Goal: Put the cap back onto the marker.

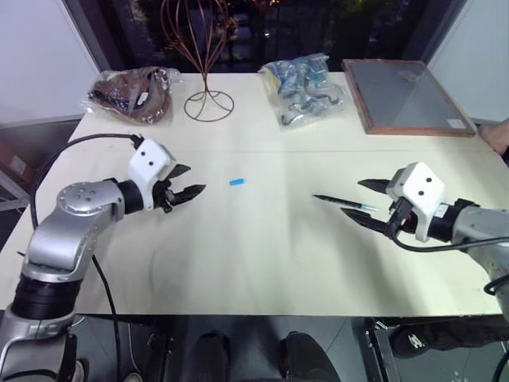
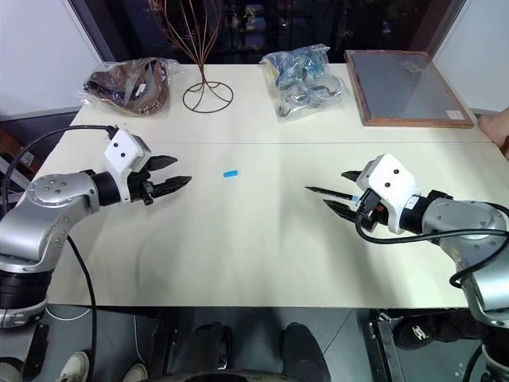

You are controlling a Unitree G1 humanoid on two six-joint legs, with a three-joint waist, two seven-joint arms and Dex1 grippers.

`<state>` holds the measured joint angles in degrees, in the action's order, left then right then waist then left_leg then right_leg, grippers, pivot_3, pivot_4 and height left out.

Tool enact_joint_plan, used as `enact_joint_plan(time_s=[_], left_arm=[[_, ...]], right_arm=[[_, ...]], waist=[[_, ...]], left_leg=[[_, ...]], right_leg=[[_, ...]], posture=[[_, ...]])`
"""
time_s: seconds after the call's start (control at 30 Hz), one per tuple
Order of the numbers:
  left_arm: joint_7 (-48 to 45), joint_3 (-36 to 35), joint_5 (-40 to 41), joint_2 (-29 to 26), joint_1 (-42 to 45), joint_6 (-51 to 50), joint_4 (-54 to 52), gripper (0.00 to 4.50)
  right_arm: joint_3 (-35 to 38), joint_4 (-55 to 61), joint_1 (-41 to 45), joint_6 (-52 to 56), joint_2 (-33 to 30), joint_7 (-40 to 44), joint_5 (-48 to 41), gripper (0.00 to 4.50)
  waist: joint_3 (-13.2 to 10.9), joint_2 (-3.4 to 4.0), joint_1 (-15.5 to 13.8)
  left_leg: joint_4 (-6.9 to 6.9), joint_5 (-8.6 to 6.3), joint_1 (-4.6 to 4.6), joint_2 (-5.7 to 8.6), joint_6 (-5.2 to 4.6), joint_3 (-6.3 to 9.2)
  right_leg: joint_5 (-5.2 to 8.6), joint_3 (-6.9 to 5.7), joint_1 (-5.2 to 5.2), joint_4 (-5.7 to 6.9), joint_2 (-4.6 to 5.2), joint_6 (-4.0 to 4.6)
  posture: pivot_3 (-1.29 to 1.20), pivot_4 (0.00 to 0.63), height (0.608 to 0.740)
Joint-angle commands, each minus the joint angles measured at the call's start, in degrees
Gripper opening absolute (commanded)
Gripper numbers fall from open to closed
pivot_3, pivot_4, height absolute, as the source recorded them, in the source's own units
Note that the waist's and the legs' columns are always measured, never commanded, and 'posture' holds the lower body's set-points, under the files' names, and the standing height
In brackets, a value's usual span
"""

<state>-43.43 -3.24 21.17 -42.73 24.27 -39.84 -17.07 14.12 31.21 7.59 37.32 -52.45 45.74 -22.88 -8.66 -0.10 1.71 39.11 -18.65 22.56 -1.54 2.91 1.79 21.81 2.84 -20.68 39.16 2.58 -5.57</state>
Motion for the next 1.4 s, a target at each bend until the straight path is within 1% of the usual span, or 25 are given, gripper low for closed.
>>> enact_joint_plan(time_s=[0.03, 0.1, 0.2, 0.6, 0.87, 0.97, 1.07, 1.17, 1.33, 1.4], left_arm=[[-0.15, -1.08, 0.68, -0.56, -0.79, 0.25, -2.58, 2.83], [-0.56, -0.70, 0.88, -0.75, -1.12, 0.33, -3.03, 2.83], [0.29, -1.53, 2.58, 0.51, -0.49, -1.29, -3.14, 2.83], [0.27, -0.34, 1.45, 0.47, 0.61, 0.39, -0.53, 2.83], [-1.46, 2.39, -0.86, 1.51, 3.90, 5.31, 6.16, 2.83], [-2.57, 3.66, -2.05, 2.59, 6.16, 8.21, 10.70, 2.83], [-5.91, 5.92, -3.81, 3.44, 8.12, 13.31, 16.42, 2.83], [-9.76, 9.05, -7.23, 5.86, 12.00, 22.09, 26.98, 2.83], [-13.92, 11.42, -11.61, 9.04, 19.18, 32.55, 44.55, 2.83], [-14.71, 11.26, -12.54, 10.07, 22.39, 35.12, 50.93, 2.83]], right_arm=[[1.35, 0.27, 1.44, -0.24, -1.03, 0.38, -0.80, 3.32], [1.39, 0.09, 1.62, -0.25, -1.07, 0.52, -0.77, 3.32], [1.35, 0.18, 1.71, -0.16, -0.93, 0.53, -0.94, 3.32], [1.61, 1.47, 1.14, 0.72, -0.59, -0.57, -1.53, 3.32], [1.77, 3.61, 0.56, 2.37, 0.13, -2.15, -2.36, 3.32], [1.82, 4.56, 0.28, 2.89, 1.31, -3.62, -2.81, 3.32], [1.61, 5.91, 0.20, 3.94, 3.35, -5.66, -3.73, 3.32], [0.82, 7.54, 0.80, 5.24, 7.23, -9.01, -5.22, 3.32], [-1.57, 10.35, 1.01, 5.81, 11.31, -13.81, -4.49, 3.32], [-2.30, 11.46, 0.35, 5.57, 12.60, -15.36, -4.11, 3.32]], waist=[[0.00, 0.00, -0.07], [0.00, 0.00, -0.16], [0.00, 0.00, -0.63], [0.00, 0.00, -0.86], [0.00, 0.00, -0.94], [0.00, 0.00, -0.90], [0.00, 0.00, -0.87], [0.00, 0.00, -0.99], [0.00, 0.00, -0.75], [0.00, -0.01, -0.69]], left_leg=[[0.00, 0.00, 0.00, 0.00, 0.00, 0.00], [0.00, 0.00, 0.00, 0.00, 0.00, -0.01], [0.01, 0.00, 0.00, -0.01, 0.00, -0.01], [0.03, 0.00, 0.00, 0.01, 0.00, -0.01], [0.04, 0.00, 0.00, 0.01, 0.00, -0.02], [0.04, 0.00, 0.00, 0.02, 0.00, -0.02], [0.04, 0.00, 0.00, 0.02, 0.00, -0.02], [0.04, 0.00, -0.01, 0.06, 0.00, -0.03], [0.04, 0.00, 0.00, 0.18, 0.00, -0.03], [0.03, 0.00, 0.00, 0.18, 0.00, -0.02]], right_leg=[[0.00, 0.00, 0.00, 0.00, 0.00, 0.00], [0.00, 0.01, 0.00, 0.00, 0.00, 0.00], [0.00, 0.01, 0.00, -0.01, 0.00, 0.00], [0.00, 0.01, 0.00, 0.00, 0.01, 0.00], [0.00, 0.01, 0.00, 0.00, 0.02, 0.00], [0.00, 0.01, 0.00, 0.00, 0.01, 0.00], [0.00, 0.00, 0.00, 0.00, -0.01, 0.00], [0.00, -0.02, -0.01, 0.01, -0.02, 0.00], [0.00, -0.03, -0.06, 0.03, -0.01, 0.00], [0.00, -0.06, -0.09, 0.04, -0.04, 0.00]], posture=[[0.00, 0.150, 0.740], [0.00, 0.150, 0.740], [0.00, 0.150, 0.740], [0.00, 0.150, 0.740], [0.00, 0.150, 0.740], [0.00, 0.150, 0.740], [0.00, 0.150, 0.740], [0.00, 0.150, 0.740], [0.00, 0.150, 0.740], [0.00, 0.150, 0.740]])
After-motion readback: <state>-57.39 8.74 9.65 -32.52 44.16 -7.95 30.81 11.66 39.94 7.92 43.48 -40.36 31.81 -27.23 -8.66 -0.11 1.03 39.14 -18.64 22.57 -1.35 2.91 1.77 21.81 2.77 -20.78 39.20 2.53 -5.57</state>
